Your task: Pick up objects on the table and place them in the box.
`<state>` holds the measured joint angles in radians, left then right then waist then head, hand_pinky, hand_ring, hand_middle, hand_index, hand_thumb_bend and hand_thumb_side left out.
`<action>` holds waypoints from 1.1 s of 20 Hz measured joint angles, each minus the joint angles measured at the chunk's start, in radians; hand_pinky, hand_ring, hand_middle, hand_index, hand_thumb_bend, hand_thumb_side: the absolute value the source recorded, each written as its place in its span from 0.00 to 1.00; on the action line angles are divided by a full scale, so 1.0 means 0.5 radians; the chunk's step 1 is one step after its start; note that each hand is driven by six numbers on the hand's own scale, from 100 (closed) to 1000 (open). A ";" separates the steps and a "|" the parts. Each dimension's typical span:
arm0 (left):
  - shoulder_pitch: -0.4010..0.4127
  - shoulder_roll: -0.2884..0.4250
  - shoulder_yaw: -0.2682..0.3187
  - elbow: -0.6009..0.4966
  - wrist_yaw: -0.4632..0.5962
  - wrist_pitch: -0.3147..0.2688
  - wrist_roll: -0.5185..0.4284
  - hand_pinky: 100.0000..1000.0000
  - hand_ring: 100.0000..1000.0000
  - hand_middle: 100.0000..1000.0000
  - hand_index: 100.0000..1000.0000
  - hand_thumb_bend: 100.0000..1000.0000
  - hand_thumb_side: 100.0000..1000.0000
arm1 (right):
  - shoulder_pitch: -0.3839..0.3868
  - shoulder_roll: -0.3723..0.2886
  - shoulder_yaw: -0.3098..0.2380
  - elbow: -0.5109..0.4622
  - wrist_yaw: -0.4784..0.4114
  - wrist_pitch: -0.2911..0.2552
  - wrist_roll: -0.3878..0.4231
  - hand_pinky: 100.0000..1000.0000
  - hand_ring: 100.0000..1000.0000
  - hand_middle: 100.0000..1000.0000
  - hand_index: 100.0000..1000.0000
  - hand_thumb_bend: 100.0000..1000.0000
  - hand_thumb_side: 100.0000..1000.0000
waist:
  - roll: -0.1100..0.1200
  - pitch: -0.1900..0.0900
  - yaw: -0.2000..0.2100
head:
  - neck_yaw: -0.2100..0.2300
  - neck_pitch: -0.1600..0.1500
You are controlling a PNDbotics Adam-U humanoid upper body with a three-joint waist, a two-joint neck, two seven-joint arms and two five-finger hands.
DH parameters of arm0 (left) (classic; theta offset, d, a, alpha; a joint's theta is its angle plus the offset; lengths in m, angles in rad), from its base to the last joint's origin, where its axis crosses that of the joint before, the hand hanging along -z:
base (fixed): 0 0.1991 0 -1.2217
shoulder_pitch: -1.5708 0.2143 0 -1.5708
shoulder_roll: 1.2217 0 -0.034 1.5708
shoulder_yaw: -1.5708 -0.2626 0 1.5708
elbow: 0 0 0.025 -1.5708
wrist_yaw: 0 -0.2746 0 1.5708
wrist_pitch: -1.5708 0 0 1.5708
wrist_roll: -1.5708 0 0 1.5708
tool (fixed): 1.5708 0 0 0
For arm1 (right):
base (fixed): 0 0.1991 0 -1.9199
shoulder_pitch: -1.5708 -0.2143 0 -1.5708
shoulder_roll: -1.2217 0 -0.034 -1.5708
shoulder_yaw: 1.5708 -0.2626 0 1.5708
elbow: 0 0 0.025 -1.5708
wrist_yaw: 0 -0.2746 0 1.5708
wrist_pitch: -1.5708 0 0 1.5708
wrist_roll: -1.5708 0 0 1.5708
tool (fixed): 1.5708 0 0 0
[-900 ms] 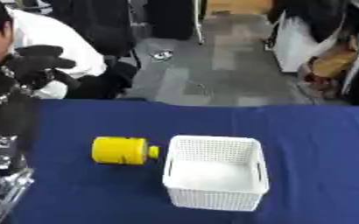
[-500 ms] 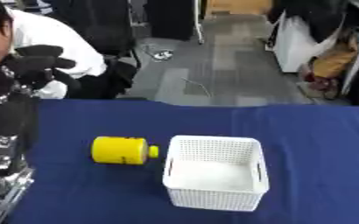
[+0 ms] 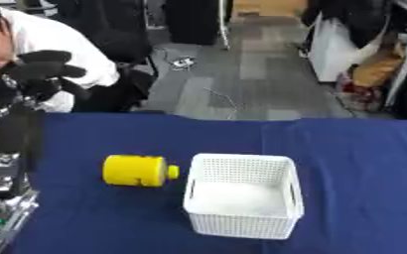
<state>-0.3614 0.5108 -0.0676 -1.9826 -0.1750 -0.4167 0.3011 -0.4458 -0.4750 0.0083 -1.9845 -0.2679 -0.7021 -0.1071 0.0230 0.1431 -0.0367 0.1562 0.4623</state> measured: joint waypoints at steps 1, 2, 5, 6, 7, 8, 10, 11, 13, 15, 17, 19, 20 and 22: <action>0.000 0.020 0.000 0.000 -0.011 0.039 -0.035 0.43 0.64 0.75 0.81 0.27 0.89 | 0.001 0.000 -0.006 0.000 0.002 0.000 -0.011 0.23 0.32 0.42 0.53 0.14 0.87 | 0.001 -0.001 -0.003 | -0.001 0.000; -0.001 0.046 0.000 0.000 -0.022 0.080 -0.075 0.42 0.64 0.75 0.81 0.24 0.89 | 0.001 0.000 -0.013 0.000 0.006 -0.001 -0.022 0.23 0.32 0.42 0.53 0.14 0.87 | 0.003 -0.003 -0.006 | -0.006 0.001; -0.035 0.182 0.000 0.000 -0.063 0.209 -0.211 0.39 0.62 0.74 0.81 0.27 0.89 | 0.017 0.000 -0.024 0.000 0.017 -0.004 -0.052 0.23 0.32 0.42 0.53 0.14 0.86 | 0.021 -0.012 -0.007 | -0.014 0.008; -0.058 0.238 -0.001 0.000 -0.072 0.246 -0.255 0.38 0.61 0.74 0.80 0.27 0.89 | 0.017 0.000 -0.024 0.000 0.022 -0.003 -0.058 0.23 0.32 0.42 0.53 0.14 0.86 | 0.027 -0.017 -0.007 | -0.014 0.013; -0.075 0.297 -0.004 0.000 -0.084 0.282 -0.300 0.36 0.61 0.74 0.81 0.27 0.89 | 0.018 0.000 -0.024 0.000 0.028 -0.001 -0.064 0.23 0.32 0.42 0.53 0.14 0.86 | 0.031 -0.020 -0.007 | -0.015 0.019; -0.086 0.353 -0.011 -0.001 -0.093 0.317 -0.342 0.34 0.60 0.74 0.81 0.27 0.89 | 0.018 0.000 -0.024 0.000 0.032 -0.001 -0.067 0.23 0.32 0.42 0.53 0.14 0.86 | 0.036 -0.021 -0.007 | -0.015 0.021; -0.111 0.454 -0.027 -0.002 -0.115 0.387 -0.431 0.34 0.60 0.75 0.81 0.29 0.90 | 0.025 -0.001 -0.023 0.000 0.035 0.005 -0.074 0.23 0.32 0.42 0.53 0.14 0.86 | 0.049 -0.028 -0.007 | -0.015 0.036; -0.121 0.507 -0.039 -0.002 -0.129 0.427 -0.484 0.35 0.61 0.75 0.81 0.30 0.91 | 0.034 -0.001 -0.022 0.000 0.035 0.007 -0.075 0.23 0.32 0.42 0.53 0.14 0.86 | 0.057 -0.033 -0.007 | -0.015 0.042; -0.166 0.610 -0.066 -0.003 -0.164 0.517 -0.607 0.36 0.62 0.76 0.81 0.31 0.91 | 0.036 -0.005 -0.021 0.000 0.034 0.011 -0.076 0.23 0.32 0.42 0.53 0.14 0.86 | 0.074 -0.044 -0.007 | -0.015 0.058; -0.218 0.703 -0.093 0.007 -0.217 0.589 -0.742 0.42 0.64 0.77 0.82 0.33 0.90 | 0.036 -0.019 -0.020 0.000 0.036 0.016 -0.074 0.23 0.32 0.42 0.53 0.14 0.87 | 0.081 -0.050 -0.011 | -0.015 0.074; -0.280 0.775 -0.122 0.044 -0.305 0.625 -0.881 0.50 0.68 0.79 0.84 0.38 0.90 | 0.045 -0.020 -0.021 0.000 0.050 0.018 -0.074 0.23 0.32 0.42 0.53 0.14 0.86 | 0.086 -0.055 -0.020 | -0.015 0.084; -0.356 0.827 -0.157 0.106 -0.420 0.633 -1.028 0.52 0.68 0.79 0.85 0.42 0.90 | 0.052 -0.020 -0.021 0.000 0.057 0.022 -0.077 0.23 0.32 0.42 0.53 0.14 0.86 | 0.091 -0.058 -0.024 | -0.015 0.093; -0.389 0.844 -0.175 0.140 -0.477 0.628 -1.101 0.56 0.69 0.78 0.88 0.46 0.91 | 0.053 -0.020 -0.021 0.000 0.060 0.023 -0.078 0.23 0.32 0.42 0.53 0.14 0.86 | 0.092 -0.060 -0.028 | -0.015 0.097; -0.467 0.870 -0.220 0.230 -0.583 0.614 -1.277 0.57 0.69 0.78 0.88 0.51 0.89 | 0.053 -0.020 -0.020 0.000 0.066 0.028 -0.081 0.23 0.32 0.42 0.53 0.14 0.87 | 0.094 -0.064 -0.034 | -0.014 0.107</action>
<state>-0.5948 0.9456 -0.1778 -1.8675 -0.4666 -0.1098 -0.3372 -0.4196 -0.4848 -0.0017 -1.9845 -0.2349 -0.6883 -0.1474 0.0699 0.1112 -0.0536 0.1490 0.5157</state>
